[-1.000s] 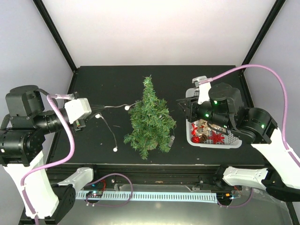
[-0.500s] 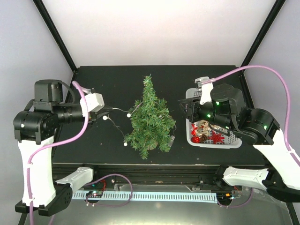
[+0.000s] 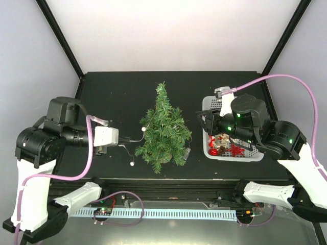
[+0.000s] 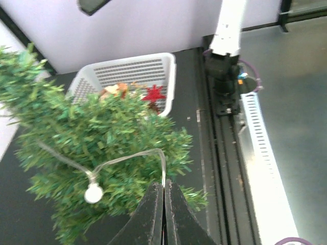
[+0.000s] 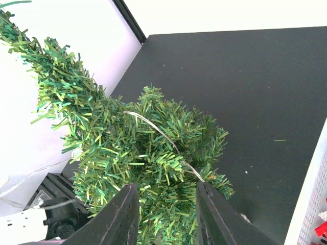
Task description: Decorate the small christmas tree
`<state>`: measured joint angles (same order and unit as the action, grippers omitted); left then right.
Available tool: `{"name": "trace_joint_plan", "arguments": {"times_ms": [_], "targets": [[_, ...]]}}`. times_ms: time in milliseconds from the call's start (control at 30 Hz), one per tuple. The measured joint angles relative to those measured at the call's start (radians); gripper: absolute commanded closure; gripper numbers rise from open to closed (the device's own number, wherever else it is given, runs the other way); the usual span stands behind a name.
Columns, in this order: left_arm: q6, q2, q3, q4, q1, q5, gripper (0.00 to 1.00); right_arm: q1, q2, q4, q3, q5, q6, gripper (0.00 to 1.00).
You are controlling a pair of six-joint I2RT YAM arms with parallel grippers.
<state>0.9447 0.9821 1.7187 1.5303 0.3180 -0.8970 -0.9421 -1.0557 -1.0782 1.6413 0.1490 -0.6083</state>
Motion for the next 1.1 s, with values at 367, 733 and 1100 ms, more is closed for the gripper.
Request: {"name": "trace_joint_plan", "arguments": {"times_ms": [367, 733, 1100], "targets": [[-0.122, 0.078, -0.008, -0.054, 0.285, 0.087, 0.96, 0.000, 0.002, 0.000, -0.017, 0.001, -0.013, 0.67], [-0.241, 0.306, 0.053, -0.174, 0.526, 0.150, 0.97, 0.000, 0.050, -0.005, -0.053, 0.018, -0.046, 0.67], [-0.270, 0.497, 0.183, -0.201, 0.616, 0.147, 0.98, 0.000, 0.166, -0.013, -0.168, 0.024, -0.082, 0.67]]}}
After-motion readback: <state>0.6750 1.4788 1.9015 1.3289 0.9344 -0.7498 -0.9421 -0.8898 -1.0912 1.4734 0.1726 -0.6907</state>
